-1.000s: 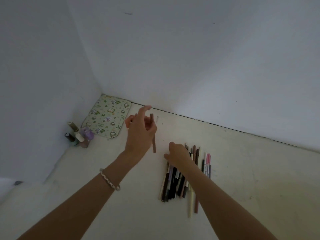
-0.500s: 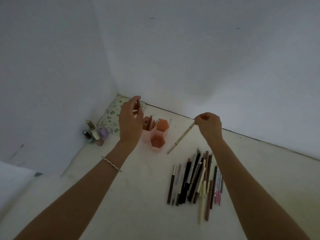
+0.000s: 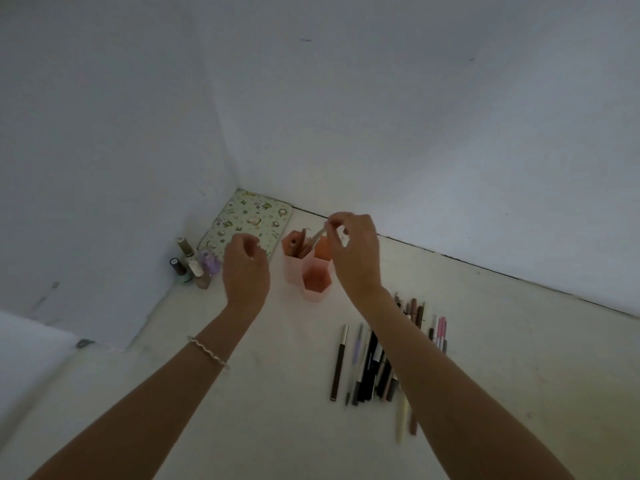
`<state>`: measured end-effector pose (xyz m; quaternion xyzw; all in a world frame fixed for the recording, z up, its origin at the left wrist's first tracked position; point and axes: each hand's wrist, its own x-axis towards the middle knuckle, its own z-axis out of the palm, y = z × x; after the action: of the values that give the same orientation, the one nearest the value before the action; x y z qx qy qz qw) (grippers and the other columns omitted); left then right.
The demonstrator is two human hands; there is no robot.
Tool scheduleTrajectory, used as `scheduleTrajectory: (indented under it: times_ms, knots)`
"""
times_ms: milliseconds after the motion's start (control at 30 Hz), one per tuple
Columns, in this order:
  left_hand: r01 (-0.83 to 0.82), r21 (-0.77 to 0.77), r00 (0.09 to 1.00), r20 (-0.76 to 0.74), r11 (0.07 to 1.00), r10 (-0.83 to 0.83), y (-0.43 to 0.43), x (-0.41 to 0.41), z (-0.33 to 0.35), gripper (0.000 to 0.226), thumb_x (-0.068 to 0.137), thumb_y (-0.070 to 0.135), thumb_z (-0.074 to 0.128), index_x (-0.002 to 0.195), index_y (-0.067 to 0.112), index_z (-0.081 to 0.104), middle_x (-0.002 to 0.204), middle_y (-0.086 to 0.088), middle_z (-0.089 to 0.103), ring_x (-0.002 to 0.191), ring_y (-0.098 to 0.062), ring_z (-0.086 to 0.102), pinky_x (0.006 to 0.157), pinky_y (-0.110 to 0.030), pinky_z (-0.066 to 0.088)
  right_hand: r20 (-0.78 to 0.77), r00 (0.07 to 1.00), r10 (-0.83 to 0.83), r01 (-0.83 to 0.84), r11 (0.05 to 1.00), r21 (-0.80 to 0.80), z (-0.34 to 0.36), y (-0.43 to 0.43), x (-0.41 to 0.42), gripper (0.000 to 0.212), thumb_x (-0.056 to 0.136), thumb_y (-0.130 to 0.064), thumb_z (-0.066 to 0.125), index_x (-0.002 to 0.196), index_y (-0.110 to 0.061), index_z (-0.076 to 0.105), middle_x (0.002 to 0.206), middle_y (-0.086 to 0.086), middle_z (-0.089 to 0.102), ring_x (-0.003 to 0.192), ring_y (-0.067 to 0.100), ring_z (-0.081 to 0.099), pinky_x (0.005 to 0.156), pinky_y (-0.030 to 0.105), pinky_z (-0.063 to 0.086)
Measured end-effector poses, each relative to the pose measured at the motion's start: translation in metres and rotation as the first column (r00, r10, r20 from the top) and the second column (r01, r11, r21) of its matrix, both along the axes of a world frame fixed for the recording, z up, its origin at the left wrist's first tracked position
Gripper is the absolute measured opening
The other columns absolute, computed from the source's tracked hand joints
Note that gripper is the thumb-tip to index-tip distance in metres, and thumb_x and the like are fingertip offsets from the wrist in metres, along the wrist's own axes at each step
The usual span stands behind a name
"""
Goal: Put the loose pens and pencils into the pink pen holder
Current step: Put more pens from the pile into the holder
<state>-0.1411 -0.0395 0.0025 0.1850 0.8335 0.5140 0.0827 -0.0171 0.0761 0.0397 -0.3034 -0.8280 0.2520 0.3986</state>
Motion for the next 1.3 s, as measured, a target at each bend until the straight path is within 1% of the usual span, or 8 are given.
scheduleTrajectory:
  times_ms: [100,267,533,767,867,1033,1167,1300]
  knots:
    - [0.134,-0.298,0.982,0.171,0.945,-0.085,-0.004,0.026,-0.021,0.011,0.086,0.011,0.055,0.097,0.012,0.052,0.098,-0.008,0.060,0.090,-0.027,0.060,0.071,-0.032,0.040,0.209,0.975,0.082,-0.091,0.995,0.030,-0.010,-0.004,-0.002,0.014,0.092,-0.014,0.060,0.101,-0.010,0.070,0.100,0.002,0.071,0.098,0.020,0.058,0.094,0.032,0.043]
    - [0.515,-0.591,0.857,0.337,0.621,-0.389,-0.008,0.091,-0.046,0.021,0.088,0.029,0.056,0.103,0.015,0.060,0.106,-0.003,0.065,0.096,-0.021,0.060,0.082,-0.029,0.046,0.059,0.992,-0.110,0.118,0.983,-0.143,-0.003,0.006,0.026,0.023,0.092,-0.007,0.053,0.111,-0.012,0.066,0.102,-0.002,0.068,0.090,0.011,0.055,0.081,0.019,0.042]
    - [0.482,-0.789,0.737,0.130,0.381,-0.663,0.016,0.155,-0.063,0.060,0.100,0.023,0.050,0.150,0.008,0.021,0.134,-0.010,0.052,0.118,-0.025,0.057,0.094,-0.033,0.048,0.152,0.974,-0.171,0.209,0.934,-0.288,-0.016,0.021,0.079,0.022,0.093,-0.006,0.049,0.097,-0.014,0.069,0.093,-0.006,0.069,0.075,0.010,0.056,0.074,0.026,0.050]
    - [0.497,-0.283,0.865,0.090,0.820,-0.493,0.024,0.118,-0.013,0.032,0.089,0.011,0.059,0.117,0.020,0.045,0.079,-0.002,0.058,0.065,-0.015,0.059,0.059,-0.032,0.053,0.690,0.724,-0.012,0.260,0.931,-0.257,-0.051,0.018,0.092,0.020,0.086,-0.017,0.052,0.079,-0.007,0.068,0.077,0.004,0.065,0.072,0.020,0.061,0.065,0.028,0.050]
    - [0.478,-0.114,0.877,0.005,0.871,-0.481,0.024,0.105,0.009,0.035,0.089,0.009,0.061,0.112,0.028,0.044,0.079,0.001,0.056,0.063,-0.010,0.060,0.053,-0.023,0.050,0.839,0.543,0.027,0.280,0.937,-0.211,-0.070,0.008,0.094,0.029,0.081,-0.026,0.057,0.057,-0.012,0.047,0.060,0.000,0.050,0.061,0.018,0.051,0.063,0.026,0.040]
    - [0.490,-0.034,0.870,-0.039,0.871,-0.491,0.023,0.093,0.016,0.039,0.087,0.006,0.061,0.113,0.033,0.047,0.095,-0.002,0.061,0.075,-0.009,0.064,0.062,-0.017,0.054,0.891,0.451,0.048,0.228,0.959,-0.167,-0.095,-0.005,0.092,0.024,0.083,-0.029,0.059,0.071,-0.013,0.048,0.088,0.004,0.053,0.085,0.022,0.055,0.064,0.029,0.042]
    - [0.508,0.049,0.861,-0.073,0.860,-0.504,0.020,0.093,0.014,0.042,0.088,0.003,0.060,0.113,0.035,0.048,0.093,-0.002,0.061,0.076,-0.007,0.063,0.063,-0.009,0.050,0.860,0.504,0.074,0.259,0.937,-0.233,-0.097,-0.001,0.084,0.026,0.084,-0.025,0.060,0.066,-0.011,0.050,0.078,0.004,0.054,0.074,0.019,0.057,0.059,0.027,0.045]
    - [0.283,0.201,0.957,-0.122,0.938,-0.263,0.024,0.067,0.033,0.043,0.089,0.009,0.063,0.123,0.031,0.051,0.097,0.006,0.063,0.079,-0.002,0.066,0.065,-0.015,0.056,0.608,0.790,0.077,0.357,0.748,-0.559,-0.069,0.030,0.078,0.025,0.085,-0.027,0.063,0.064,-0.014,0.062,0.055,-0.001,0.051,0.048,0.013,0.046,0.049,0.018,0.038]
